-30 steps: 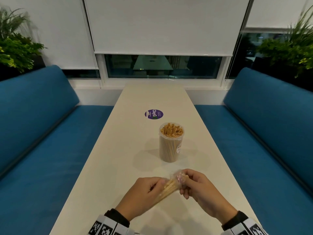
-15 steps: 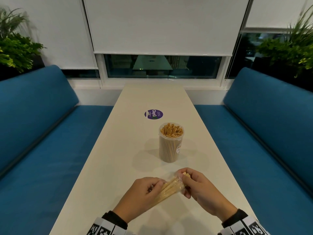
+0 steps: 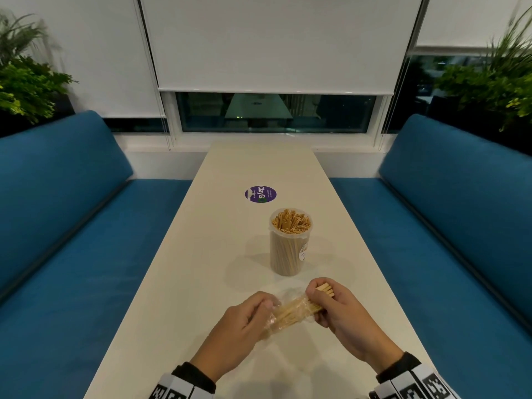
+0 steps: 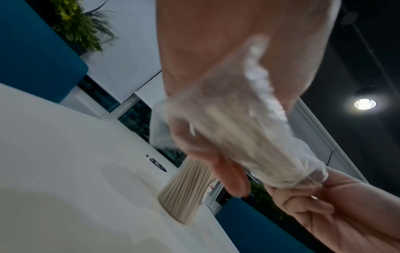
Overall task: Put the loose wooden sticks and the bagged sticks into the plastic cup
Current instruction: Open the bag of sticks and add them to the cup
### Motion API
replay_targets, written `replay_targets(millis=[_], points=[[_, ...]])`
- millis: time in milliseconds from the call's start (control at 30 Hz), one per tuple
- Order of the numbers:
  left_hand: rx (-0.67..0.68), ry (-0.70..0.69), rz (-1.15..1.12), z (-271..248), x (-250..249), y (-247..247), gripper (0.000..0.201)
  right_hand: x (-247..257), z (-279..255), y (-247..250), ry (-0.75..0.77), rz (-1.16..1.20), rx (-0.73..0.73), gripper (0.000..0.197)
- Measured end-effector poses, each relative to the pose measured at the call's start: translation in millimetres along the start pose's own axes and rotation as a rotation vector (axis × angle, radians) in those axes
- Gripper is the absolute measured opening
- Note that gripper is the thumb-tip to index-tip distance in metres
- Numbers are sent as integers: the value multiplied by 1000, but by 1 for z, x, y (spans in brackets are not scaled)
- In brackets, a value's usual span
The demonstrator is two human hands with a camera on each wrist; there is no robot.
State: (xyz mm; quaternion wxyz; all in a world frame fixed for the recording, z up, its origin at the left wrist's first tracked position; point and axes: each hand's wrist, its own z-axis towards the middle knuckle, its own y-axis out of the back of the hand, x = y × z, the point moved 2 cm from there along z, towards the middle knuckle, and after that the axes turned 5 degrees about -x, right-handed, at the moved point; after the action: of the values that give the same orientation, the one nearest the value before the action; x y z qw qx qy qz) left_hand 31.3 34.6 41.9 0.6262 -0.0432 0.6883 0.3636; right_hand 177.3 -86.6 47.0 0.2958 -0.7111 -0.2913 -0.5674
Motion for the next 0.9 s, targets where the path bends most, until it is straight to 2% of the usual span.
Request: replay_targets(millis=[67,100,167,267,333,433,533,667,900], points=[[141,44,63,-2,0,-2,29,0,2,0,21,-22,-6,10],[171,50,99,-2,0,-4,34,0,2,-2,28,-30,-11,10],[155,15,177,-1,-1,-7,31,0,2,-5,27,-15,-49,3],[101,-23,170,-1,-6,-11,19,-6,5,-10,-31,110,-137,34],[84,-38,136,0,-10,-14,13,-8,6,-15,-110,162,-85,45],[100,-25,119,3,-12,-19,19,-5,5,-23,-119,142,13,37],[115,20,106,4,-10,-23,32,2,6,-26,-50,131,-2,32],[120,58,93,3,-7,-22,24,10,7,-25,7,126,-73,40],[208,132,208,-7,15,-19,20,26,20,6,55,468,-302,30]])
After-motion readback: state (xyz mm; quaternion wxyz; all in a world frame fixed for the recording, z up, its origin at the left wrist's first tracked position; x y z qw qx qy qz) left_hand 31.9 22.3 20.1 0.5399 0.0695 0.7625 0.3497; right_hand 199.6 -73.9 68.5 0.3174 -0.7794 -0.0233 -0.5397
